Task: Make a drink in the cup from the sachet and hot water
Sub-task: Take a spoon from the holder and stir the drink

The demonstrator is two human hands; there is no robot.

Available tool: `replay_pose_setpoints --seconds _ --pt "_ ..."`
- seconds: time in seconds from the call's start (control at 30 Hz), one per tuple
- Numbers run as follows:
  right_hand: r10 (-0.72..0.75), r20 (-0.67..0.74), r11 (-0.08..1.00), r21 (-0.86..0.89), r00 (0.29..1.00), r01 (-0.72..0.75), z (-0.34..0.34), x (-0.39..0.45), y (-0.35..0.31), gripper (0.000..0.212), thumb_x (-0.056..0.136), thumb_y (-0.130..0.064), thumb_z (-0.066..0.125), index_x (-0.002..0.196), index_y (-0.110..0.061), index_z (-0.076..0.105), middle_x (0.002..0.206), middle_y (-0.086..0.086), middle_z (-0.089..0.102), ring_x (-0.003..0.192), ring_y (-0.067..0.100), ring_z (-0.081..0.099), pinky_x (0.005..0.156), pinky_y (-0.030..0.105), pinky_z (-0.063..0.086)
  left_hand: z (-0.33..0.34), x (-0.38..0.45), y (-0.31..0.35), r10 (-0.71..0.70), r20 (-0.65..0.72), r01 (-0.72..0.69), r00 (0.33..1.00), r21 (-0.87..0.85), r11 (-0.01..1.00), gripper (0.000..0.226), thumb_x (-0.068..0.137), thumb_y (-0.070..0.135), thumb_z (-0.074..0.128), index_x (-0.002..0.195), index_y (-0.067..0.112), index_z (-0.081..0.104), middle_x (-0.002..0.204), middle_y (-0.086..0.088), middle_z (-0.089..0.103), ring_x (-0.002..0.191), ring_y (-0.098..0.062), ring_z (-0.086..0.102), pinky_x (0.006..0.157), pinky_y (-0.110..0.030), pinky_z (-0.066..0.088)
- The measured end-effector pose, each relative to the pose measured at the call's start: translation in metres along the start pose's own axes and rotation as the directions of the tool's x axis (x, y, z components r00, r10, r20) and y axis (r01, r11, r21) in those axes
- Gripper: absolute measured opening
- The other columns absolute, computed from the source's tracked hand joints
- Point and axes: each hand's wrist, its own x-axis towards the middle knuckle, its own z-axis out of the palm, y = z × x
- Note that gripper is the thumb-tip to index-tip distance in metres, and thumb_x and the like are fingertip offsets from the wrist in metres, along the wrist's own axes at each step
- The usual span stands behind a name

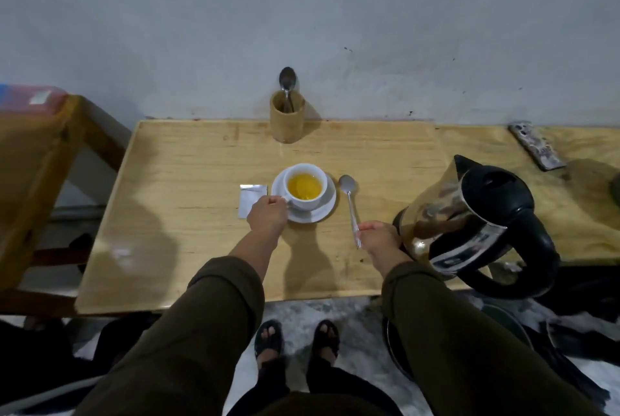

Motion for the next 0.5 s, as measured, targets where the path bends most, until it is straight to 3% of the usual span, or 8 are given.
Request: replay_pose_setpoints --seconds 0.07,0.17,0.23,0.3,0.4,0.43,0.5 --pt "0.009 0.008 0.999 -0.032 1.000 -0.009 0.002 0.003 0.000 0.021 0.079 -0.005 0.064 0.067 -0.021 0.066 0.081 0.004 0.063 0.082 0.023 0.062 0.073 0.030 0.053 0.001 0.000 -0.001 -0.002 -0.011 0.002 1.000 -0.011 1.000 0.035 0.093 0.031 0.049 0.120 0.015 0.063 0.122 -0.014 0.065 0.115 -0.031 0.057 0.088 -0.034 0.048" --pt "0.050 -0.017 0.999 -0.012 0.999 -0.050 0.005 0.007 0.002 0.014 0.080 -0.005 0.066 0.086 -0.015 0.074 0.093 0.010 0.068 0.082 0.022 0.058 0.062 0.026 0.047 0.002 -0.003 -0.003 0.020 -0.041 -0.021 0.999 -0.011 1.000 0.034 0.092 0.031 0.050 0.119 0.015 0.064 0.123 -0.011 0.065 0.117 -0.029 0.056 0.097 -0.034 0.046" --pt "0.059 -0.043 0.998 -0.007 0.997 -0.060 0.007 0.009 0.003 0.014 0.078 -0.005 0.069 0.089 -0.012 0.075 0.098 0.010 0.071 0.082 0.022 0.060 0.057 0.024 0.048 0.003 -0.004 -0.003 0.040 -0.059 -0.040 0.997 0.003 0.999 0.034 0.092 0.031 0.050 0.118 0.014 0.065 0.123 -0.010 0.065 0.117 -0.029 0.056 0.103 -0.036 0.045" --pt "0.040 -0.050 0.998 -0.048 0.998 -0.042 0.009 0.009 0.000 0.008 0.077 -0.009 0.071 0.075 -0.017 0.072 0.103 0.011 0.072 0.091 0.026 0.065 0.071 0.031 0.057 0.003 -0.006 -0.004 0.049 -0.068 -0.049 0.996 0.011 0.999 0.034 0.093 0.032 0.050 0.117 0.014 0.065 0.122 -0.011 0.066 0.116 -0.029 0.057 0.105 -0.038 0.045" --pt "0.041 -0.054 0.995 -0.090 0.998 -0.046 0.012 0.013 0.000 0.032 0.076 -0.012 0.073 0.052 -0.022 0.055 0.104 0.012 0.072 0.098 0.028 0.067 0.087 0.039 0.057 0.003 -0.008 -0.004 0.054 -0.072 -0.053 0.996 0.014 0.998 0.035 0.094 0.034 0.049 0.118 0.014 0.064 0.123 -0.012 0.065 0.116 -0.030 0.056 0.105 -0.039 0.044" --pt "0.025 -0.042 0.992 -0.119 0.999 -0.030 0.011 0.014 0.002 0.031 0.077 -0.013 0.072 0.053 -0.023 0.055 0.105 0.012 0.072 0.097 0.027 0.067 0.087 0.038 0.057 0.003 -0.008 -0.004 0.057 -0.073 -0.055 0.996 0.020 0.998 0.035 0.095 0.034 0.049 0.119 0.014 0.064 0.123 -0.012 0.065 0.117 -0.030 0.056 0.105 -0.039 0.044" --pt "-0.003 0.018 0.987 -0.159 1.000 0.006 0.010 0.013 0.003 0.009 0.079 -0.015 0.068 0.072 -0.021 0.068 0.110 0.011 0.071 0.096 0.025 0.066 0.086 0.034 0.056 0.003 -0.008 -0.004 0.053 -0.076 -0.052 0.996 0.020 0.998 0.035 0.095 0.034 0.048 0.119 0.014 0.064 0.124 -0.012 0.064 0.117 -0.029 0.055 0.104 -0.038 0.044"
